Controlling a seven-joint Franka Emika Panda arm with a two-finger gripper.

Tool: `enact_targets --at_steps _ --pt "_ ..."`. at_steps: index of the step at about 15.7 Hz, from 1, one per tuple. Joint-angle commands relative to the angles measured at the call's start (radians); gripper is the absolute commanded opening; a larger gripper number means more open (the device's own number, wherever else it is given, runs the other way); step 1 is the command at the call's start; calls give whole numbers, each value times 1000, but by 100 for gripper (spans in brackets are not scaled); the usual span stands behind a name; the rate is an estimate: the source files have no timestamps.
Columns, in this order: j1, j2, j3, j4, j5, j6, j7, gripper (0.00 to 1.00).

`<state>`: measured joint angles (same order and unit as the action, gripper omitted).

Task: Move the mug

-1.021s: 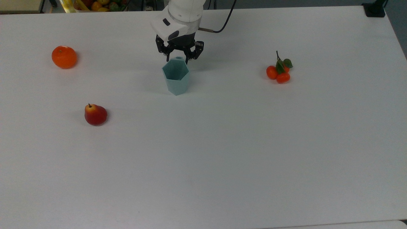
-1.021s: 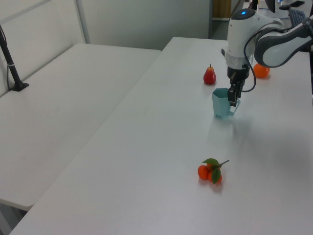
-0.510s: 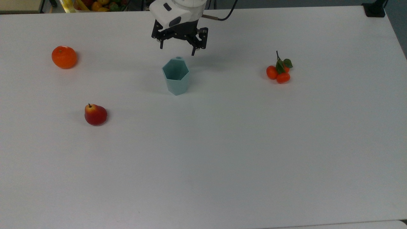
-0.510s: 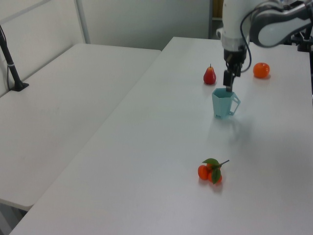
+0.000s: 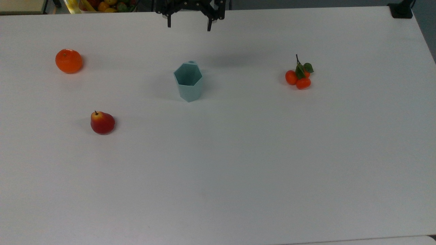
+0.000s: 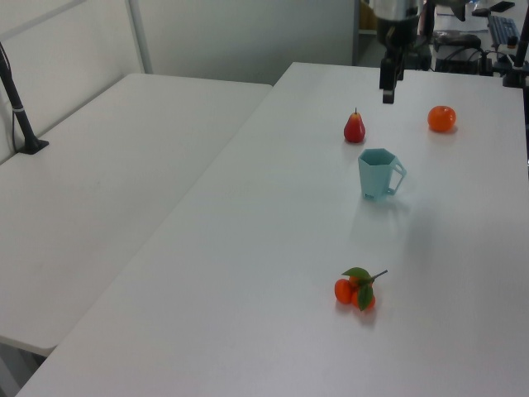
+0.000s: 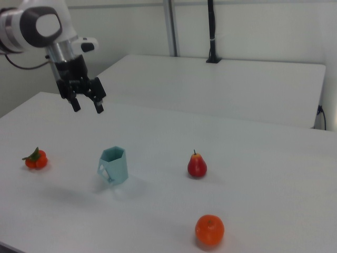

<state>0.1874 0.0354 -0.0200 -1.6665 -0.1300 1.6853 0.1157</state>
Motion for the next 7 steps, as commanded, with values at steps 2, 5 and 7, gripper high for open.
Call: enact_targets --at_steps 2,5,7 --pt "-16 -46 -25 41 72 -128 -54 100" --pt "-23 -52 -26 44 70 -131 -44 100" --pt "-34 -57 -26 44 70 -130 -44 100"
